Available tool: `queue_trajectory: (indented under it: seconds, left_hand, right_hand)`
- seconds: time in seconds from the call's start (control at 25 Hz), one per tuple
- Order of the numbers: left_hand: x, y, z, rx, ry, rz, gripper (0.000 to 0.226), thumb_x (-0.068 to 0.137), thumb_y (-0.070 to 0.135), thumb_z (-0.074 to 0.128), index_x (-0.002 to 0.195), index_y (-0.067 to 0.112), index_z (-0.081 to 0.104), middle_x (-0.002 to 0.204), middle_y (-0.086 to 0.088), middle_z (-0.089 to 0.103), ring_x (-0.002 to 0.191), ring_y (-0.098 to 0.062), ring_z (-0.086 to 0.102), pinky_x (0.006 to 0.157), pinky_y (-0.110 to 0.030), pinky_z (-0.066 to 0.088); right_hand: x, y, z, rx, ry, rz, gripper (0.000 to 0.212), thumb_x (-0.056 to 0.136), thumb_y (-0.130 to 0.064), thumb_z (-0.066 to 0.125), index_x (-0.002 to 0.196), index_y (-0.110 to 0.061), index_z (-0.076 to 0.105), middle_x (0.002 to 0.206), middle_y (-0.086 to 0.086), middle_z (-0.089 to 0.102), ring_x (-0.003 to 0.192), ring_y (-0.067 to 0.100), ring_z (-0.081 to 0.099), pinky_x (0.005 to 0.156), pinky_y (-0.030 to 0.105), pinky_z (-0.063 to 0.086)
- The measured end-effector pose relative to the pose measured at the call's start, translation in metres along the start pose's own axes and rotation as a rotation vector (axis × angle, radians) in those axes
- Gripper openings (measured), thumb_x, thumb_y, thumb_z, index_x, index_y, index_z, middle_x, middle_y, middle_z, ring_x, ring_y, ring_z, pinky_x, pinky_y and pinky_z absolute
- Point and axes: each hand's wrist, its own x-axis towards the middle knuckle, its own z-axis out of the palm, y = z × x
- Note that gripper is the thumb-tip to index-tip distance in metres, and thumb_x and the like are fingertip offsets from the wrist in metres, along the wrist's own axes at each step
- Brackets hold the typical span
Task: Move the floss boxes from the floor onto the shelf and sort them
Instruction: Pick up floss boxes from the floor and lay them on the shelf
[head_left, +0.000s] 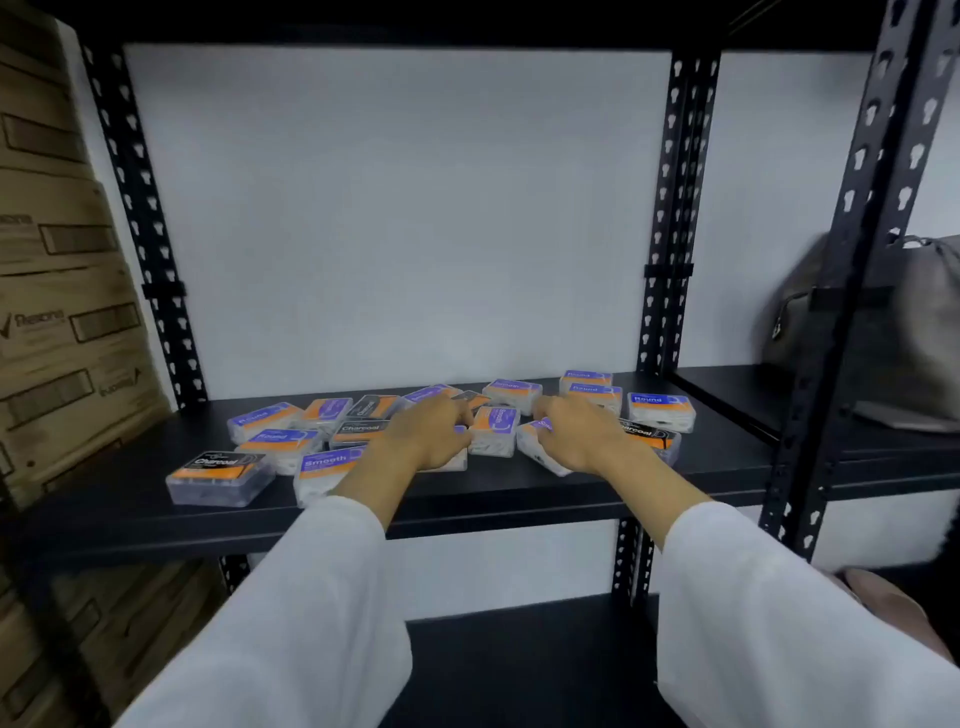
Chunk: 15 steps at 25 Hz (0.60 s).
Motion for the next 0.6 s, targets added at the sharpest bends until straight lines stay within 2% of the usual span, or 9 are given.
queue_trajectory:
  seconds: [0.12,0.24,0.4,0.52,0.6]
  left_hand:
    - [0.0,-0.012,0.002,0.032,-0.011,-0.019,0.025,0.094,0.037,0.049,0.111,0.025,0.061,0.115,-0.001,0.062,0.102,-0.023,0.056,0.091,-0.037,0.042]
    - [0.0,-0.023,0.004,0.012,-0.073,-0.056,0.042,0.093,0.046,0.05,0.13,0.026,0.054,0.131,-0.003,0.056,0.116,-0.024,0.053,0.098,-0.038,0.043]
    - [-0.004,-0.029,0.006,-0.086,-0.154,-0.077,0.057,0.089,0.052,0.054,0.14,0.03,0.043,0.142,-0.004,0.048,0.124,-0.026,0.048,0.105,-0.044,0.041]
    - [-0.008,-0.026,0.01,-0.055,-0.168,-0.083,0.059,0.088,0.048,0.056,0.142,0.031,0.041,0.145,-0.004,0.042,0.126,-0.029,0.045,0.106,-0.046,0.04]
    - [-0.009,-0.025,0.011,0.007,-0.123,-0.056,0.058,0.087,0.052,0.055,0.14,0.033,0.043,0.146,-0.004,0.04,0.126,-0.03,0.045,0.105,-0.047,0.041]
  right_hand:
    - [0.006,0.005,0.008,-0.018,0.058,0.004,0.036,0.096,-0.024,0.044,0.13,-0.014,0.048,0.13,0.011,0.053,0.114,0.03,0.051,0.089,0.042,0.046]
    - [0.012,0.01,0.015,-0.016,0.032,0.039,0.041,0.096,-0.035,0.044,0.132,-0.016,0.046,0.132,0.012,0.049,0.118,0.031,0.048,0.096,0.044,0.046]
    - [0.015,0.02,0.022,0.047,-0.018,0.078,0.045,0.094,-0.048,0.043,0.13,-0.022,0.046,0.132,0.011,0.053,0.119,0.031,0.05,0.101,0.046,0.041]
    - [0.013,0.026,0.031,0.079,-0.018,0.081,0.036,0.091,-0.052,0.042,0.115,-0.026,0.05,0.124,0.005,0.06,0.115,0.03,0.053,0.109,0.053,0.029]
    - [0.008,0.023,0.032,0.099,0.051,0.079,0.038,0.09,-0.053,0.043,0.117,-0.027,0.052,0.123,0.002,0.061,0.116,0.028,0.052,0.112,0.052,0.021]
